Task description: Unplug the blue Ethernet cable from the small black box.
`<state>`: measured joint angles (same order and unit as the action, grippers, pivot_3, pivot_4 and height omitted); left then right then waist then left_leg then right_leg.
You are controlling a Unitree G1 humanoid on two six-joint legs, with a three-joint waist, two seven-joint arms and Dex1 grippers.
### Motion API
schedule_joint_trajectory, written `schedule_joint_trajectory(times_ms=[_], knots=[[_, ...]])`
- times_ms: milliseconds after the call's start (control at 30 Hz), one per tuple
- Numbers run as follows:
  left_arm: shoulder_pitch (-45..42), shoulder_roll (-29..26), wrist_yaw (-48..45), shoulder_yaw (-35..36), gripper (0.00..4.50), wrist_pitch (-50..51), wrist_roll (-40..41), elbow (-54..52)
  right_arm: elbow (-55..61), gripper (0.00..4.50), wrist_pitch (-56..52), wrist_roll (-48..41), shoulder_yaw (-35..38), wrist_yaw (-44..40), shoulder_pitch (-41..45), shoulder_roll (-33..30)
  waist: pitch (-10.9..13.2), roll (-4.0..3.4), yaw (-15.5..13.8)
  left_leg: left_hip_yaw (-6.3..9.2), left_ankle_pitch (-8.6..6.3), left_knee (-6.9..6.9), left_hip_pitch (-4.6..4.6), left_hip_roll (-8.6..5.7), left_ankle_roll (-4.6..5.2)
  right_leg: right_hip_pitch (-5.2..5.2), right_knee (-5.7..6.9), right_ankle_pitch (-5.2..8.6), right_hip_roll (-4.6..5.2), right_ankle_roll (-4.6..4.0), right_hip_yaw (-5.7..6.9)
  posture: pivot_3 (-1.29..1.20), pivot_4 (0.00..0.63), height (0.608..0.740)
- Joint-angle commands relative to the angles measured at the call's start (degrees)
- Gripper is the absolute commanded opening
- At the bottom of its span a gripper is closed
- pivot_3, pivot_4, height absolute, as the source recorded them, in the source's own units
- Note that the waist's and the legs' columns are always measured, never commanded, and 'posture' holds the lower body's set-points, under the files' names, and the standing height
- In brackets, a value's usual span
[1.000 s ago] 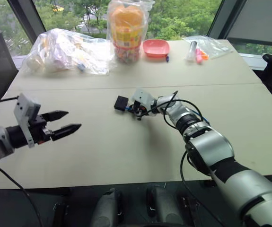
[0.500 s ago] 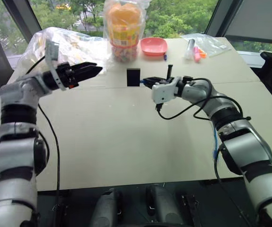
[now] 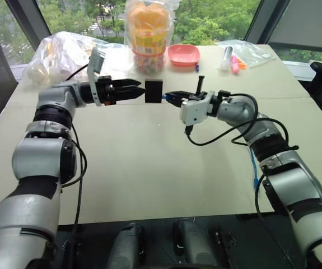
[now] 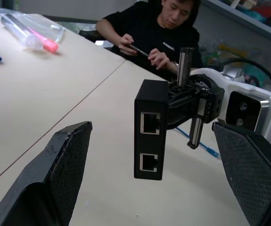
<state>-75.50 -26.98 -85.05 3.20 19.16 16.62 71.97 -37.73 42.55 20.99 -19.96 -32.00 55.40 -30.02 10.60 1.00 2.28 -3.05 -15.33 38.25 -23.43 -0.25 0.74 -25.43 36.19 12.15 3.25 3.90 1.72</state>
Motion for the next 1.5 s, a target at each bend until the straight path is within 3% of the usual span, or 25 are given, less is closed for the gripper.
schedule_joint_trajectory(times_ms=[33, 300, 333, 400, 533, 600, 667, 833, 1000, 1133, 1500], knots=[[-2.7, 0.9, 0.9, 1.6, 3.71, -2.1, -1.2, 0.4, 6.5, 0.0, -2.1, -1.6, 1.7, -0.7, -0.4, -0.1, 0.0, 0.0, 0.0, 0.0, 0.0, 0.0, 0.0, 0.0, 0.0, 0.0, 0.0, 0.0, 0.0, 0.0, 0.0, 0.0, 0.15, 0.74], [-3.1, 0.9, -1.3, 2.7, 0.7, -1.6, -2.4, 1.0, 13.4, 0.0, -6.8, -2.0, 2.3, -2.1, -3.2, 0.2, 0.0, 0.01, 0.0, 0.02, 0.0, 0.01, 0.0, 0.0, 0.0, 0.0, 0.02, 0.0, -0.01, 0.0, 0.01, 0.0, 0.15, 0.74], [-3.0, 0.9, -0.8, 2.8, 0.51, -2.1, -2.7, 0.9, 13.8, 0.0, -7.1, -2.0, 2.3, -2.3, -3.4, 0.2, 0.0, 0.02, 0.0, 0.01, 0.0, 0.03, 0.0, -0.01, 0.0, 0.0, 0.02, 0.0, -0.01, 0.0, 0.01, 0.0, 0.15, 0.74], [-2.9, 1.0, -0.3, 3.3, 0.51, -2.2, -3.0, 0.9, 14.4, 0.0, -8.3, -2.9, 2.5, -3.1, -3.9, 0.4, 0.0, 0.02, 0.0, 0.02, 0.0, 0.03, 0.0, 0.0, 0.0, 0.0, 0.02, 0.0, -0.01, 0.0, 0.01, 0.0, 0.15, 0.74], [-2.2, 1.0, -0.7, 4.0, 0.51, -1.9, -2.9, 0.5, 16.8, 1.75, -11.8, -5.2, 3.6, -5.1, -6.1, -0.5, 0.0, 0.02, -0.1, 0.03, 0.0, 0.03, 0.0, -0.01, 0.0, 0.0, 0.03, 0.0, -0.01, 0.0, 0.01, 0.0, 0.15, 0.74], [-1.5, 0.9, -1.4, 4.3, 0.51, -1.7, -2.7, 0.0, 19.6, 2.84, -16.2, -6.2, 5.5, -5.1, -9.1, -1.6, 0.0, 0.02, -0.1, 0.05, 0.0, 0.03, -0.01, 0.0, 0.0, 0.0, 0.03, 0.0, -0.01, 0.0, 0.01, 0.0, 0.15, 0.74], [-0.6, 0.6, -1.5, 5.3, 0.51, -0.9, -1.8, -0.6, 28.6, 3.79, -30.5, -17.2, 9.6, -9.0, -16.6, -0.8, 0.0, 0.05, -0.5, 0.09, -0.01, 0.03, -0.01, 0.0, 0.01, 0.02, 0.02, 0.0, 0.0, 0.0, 0.02, 0.0, 0.15, 0.74], [-0.6, 0.7, -3.3, 8.0, 0.51, 2.5, 0.7, -2.3, 50.4, 3.79, -68.0, -53.8, 21.1, -2.0, -28.6, 10.8, 0.0, 0.06, -1.3, 0.2, -0.01, 0.06, -0.05, 0.06, 0.02, 0.02, 0.04, -0.01, 0.18, -0.01, 0.05, 0.0, 0.15, 0.74], [-0.5, 1.3, -6.3, 9.3, 0.51, 6.7, 2.8, -4.8, 55.1, 3.79, -80.1, -71.2, 25.5, 8.7, -32.5, 22.5, 0.0, 0.08, -1.6, 0.24, -0.01, 0.1, 0.04, 0.04, 0.01, 0.08, 0.13, -0.04, 0.26, -0.06, 0.08, 0.0, 0.15, 0.74], [0.5, 2.0, -7.4, 8.9, 0.51, 9.3, 4.2, -7.7, 54.2, 3.79, -81.0, -74.3, 27.1, 13.6, -32.0, 27.6, 0.0, 0.08, -1.6, 0.23, -0.01, 0.12, 0.01, -0.01, 0.02, 0.08, 0.12, -0.04, 0.25, -0.05, 0.08, 0.0, 0.15, 0.74], [2.6, 3.6, -6.5, 9.8, 0.51, 12.6, 6.1, -10.9, 49.9, 3.79, -78.0, -72.9, 26.4, 15.5, -28.1, 31.9, 0.0, 0.08, -1.3, 0.22, -0.06, 0.12, -0.01, -0.02, 0.11, 0.06, 0.11, -0.03, 0.07, -0.01, 0.07, 0.0, 0.15, 0.74]])
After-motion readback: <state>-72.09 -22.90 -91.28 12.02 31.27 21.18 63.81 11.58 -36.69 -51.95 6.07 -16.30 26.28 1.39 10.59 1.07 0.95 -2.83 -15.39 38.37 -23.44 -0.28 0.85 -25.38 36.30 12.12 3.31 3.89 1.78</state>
